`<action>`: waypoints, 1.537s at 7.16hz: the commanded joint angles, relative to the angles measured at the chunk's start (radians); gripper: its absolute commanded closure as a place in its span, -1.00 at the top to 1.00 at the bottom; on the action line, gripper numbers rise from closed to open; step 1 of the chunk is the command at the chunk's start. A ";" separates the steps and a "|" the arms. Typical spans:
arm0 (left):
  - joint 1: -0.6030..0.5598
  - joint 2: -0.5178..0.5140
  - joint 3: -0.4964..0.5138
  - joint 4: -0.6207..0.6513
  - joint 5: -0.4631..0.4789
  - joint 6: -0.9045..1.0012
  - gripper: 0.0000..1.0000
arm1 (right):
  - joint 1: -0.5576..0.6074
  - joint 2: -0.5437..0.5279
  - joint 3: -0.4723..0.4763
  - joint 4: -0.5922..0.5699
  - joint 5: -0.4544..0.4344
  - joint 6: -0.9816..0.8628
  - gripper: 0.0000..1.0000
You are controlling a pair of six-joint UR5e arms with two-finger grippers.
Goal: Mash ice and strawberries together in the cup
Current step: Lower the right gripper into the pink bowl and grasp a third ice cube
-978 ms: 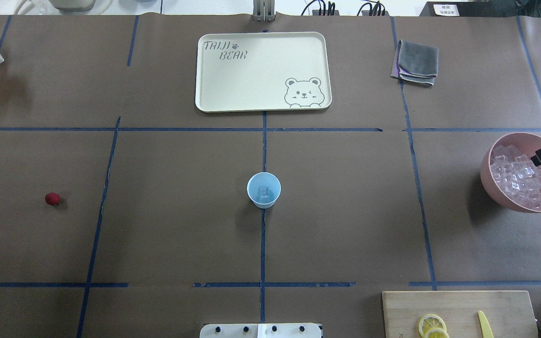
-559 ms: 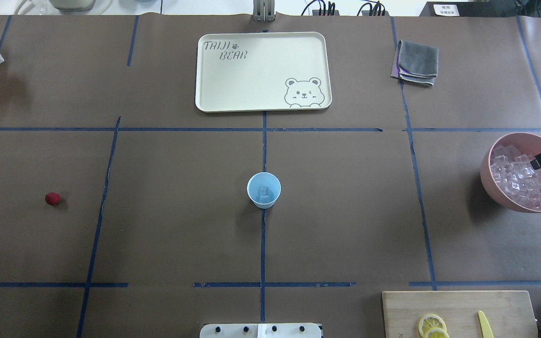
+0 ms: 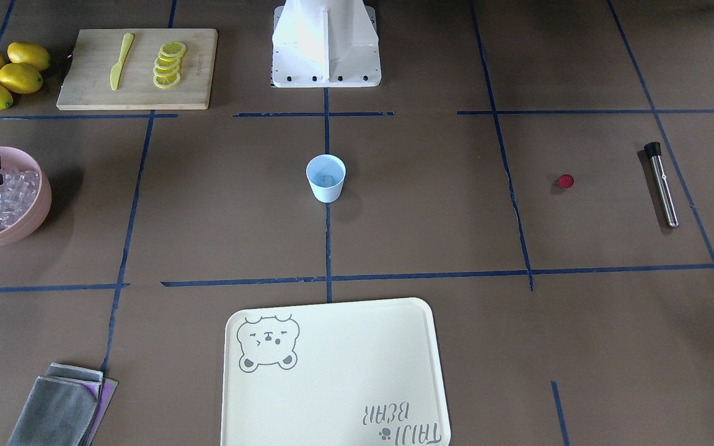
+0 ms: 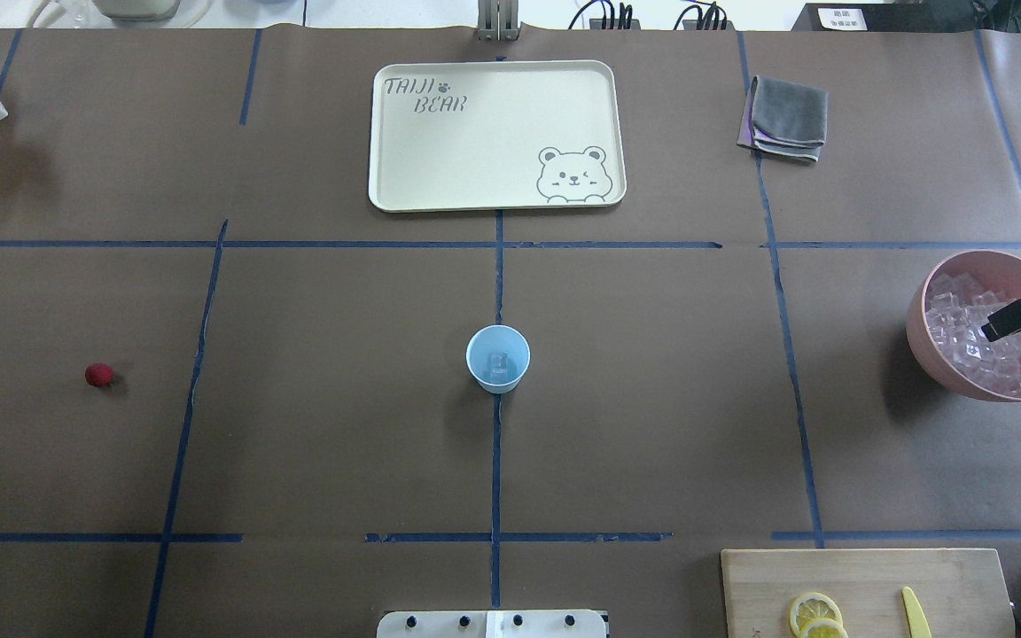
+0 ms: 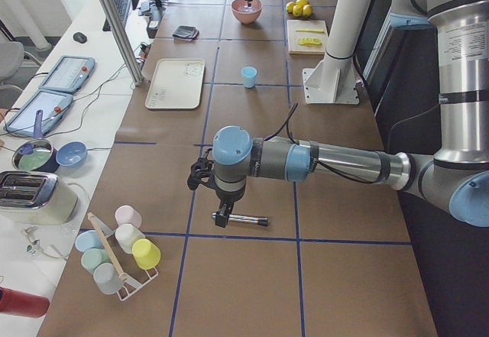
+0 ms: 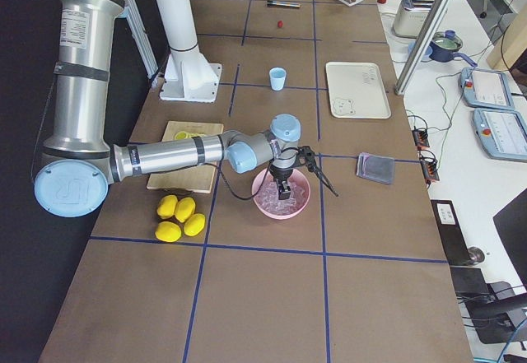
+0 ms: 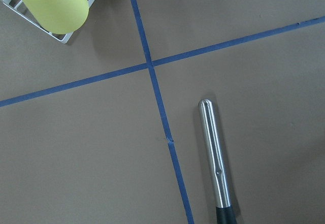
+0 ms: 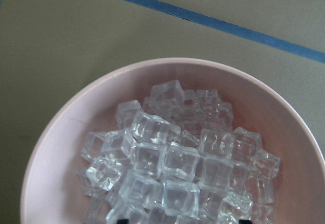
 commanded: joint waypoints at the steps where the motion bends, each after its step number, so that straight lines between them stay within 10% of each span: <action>1: 0.000 -0.001 -0.001 0.000 0.000 0.001 1.00 | -0.012 0.033 -0.057 0.001 -0.002 -0.003 0.32; 5: 0.000 -0.001 -0.009 -0.002 0.000 0.000 1.00 | -0.012 0.039 -0.060 0.001 -0.001 -0.003 0.14; 8: 0.000 -0.001 -0.017 0.000 0.000 0.000 1.00 | -0.014 0.039 -0.059 0.001 0.001 -0.001 -0.70; 11: 0.000 -0.001 -0.015 0.000 0.000 0.000 1.00 | -0.009 0.049 -0.001 -0.005 0.006 0.003 -0.87</action>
